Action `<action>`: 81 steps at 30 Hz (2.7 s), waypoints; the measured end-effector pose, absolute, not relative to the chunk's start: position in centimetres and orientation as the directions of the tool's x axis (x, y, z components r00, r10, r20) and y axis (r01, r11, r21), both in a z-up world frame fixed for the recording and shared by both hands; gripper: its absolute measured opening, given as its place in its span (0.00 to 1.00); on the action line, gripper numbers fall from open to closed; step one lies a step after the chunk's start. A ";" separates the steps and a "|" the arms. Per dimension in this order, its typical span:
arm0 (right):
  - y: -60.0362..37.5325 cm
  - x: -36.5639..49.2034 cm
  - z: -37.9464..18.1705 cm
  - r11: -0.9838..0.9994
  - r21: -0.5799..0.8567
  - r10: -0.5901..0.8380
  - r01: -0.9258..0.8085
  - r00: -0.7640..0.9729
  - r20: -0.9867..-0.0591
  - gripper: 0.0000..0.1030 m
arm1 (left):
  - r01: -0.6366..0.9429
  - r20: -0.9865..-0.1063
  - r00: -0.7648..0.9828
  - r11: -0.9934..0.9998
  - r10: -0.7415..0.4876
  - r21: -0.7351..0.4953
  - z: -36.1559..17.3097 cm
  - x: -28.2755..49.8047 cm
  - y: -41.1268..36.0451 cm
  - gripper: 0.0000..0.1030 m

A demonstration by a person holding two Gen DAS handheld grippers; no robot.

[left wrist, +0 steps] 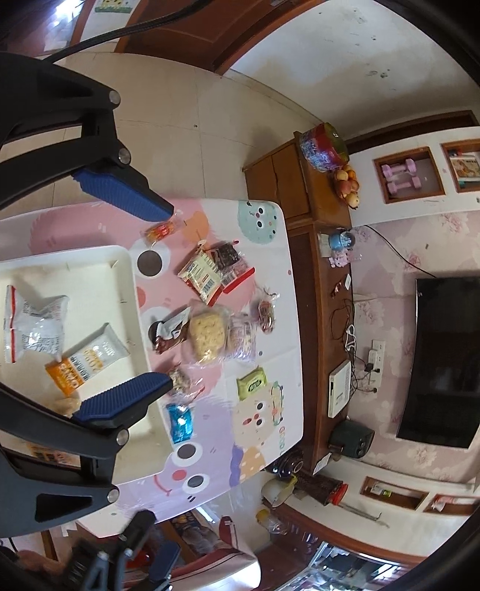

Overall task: Organize snacks
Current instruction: 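Move both tools back over the snack pile toward the next snacks, then grasp the white-green snack bag with the left tool while the right grasps the green cake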

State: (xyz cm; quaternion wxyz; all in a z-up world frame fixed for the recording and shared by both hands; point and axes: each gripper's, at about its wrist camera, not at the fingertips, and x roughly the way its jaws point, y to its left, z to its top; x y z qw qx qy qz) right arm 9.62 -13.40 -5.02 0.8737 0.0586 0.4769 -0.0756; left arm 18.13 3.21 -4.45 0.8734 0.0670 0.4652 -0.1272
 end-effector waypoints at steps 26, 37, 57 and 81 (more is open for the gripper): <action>-22.0 35.3 -16.2 0.987 0.067 0.014 0.144 0.346 -0.938 0.71 | 0.036 -0.976 0.176 0.992 -0.129 -0.124 -19.7 37.4 2.7 0.81; -22.0 39.1 -23.0 0.978 0.135 0.091 0.161 0.251 -0.964 0.70 | -0.149 -0.984 0.043 0.973 -0.174 -0.178 -26.9 39.4 4.0 0.81; -20.4 40.2 -26.2 0.993 0.056 0.037 0.106 0.173 -0.984 0.37 | -0.135 -1.000 0.007 0.991 0.020 0.019 -29.7 41.6 -0.6 0.81; -20.0 37.1 -24.9 0.991 0.100 0.082 0.093 0.186 -0.979 0.35 | -0.003 -0.992 0.122 1.000 0.015 0.015 -27.3 38.9 -3.1 0.48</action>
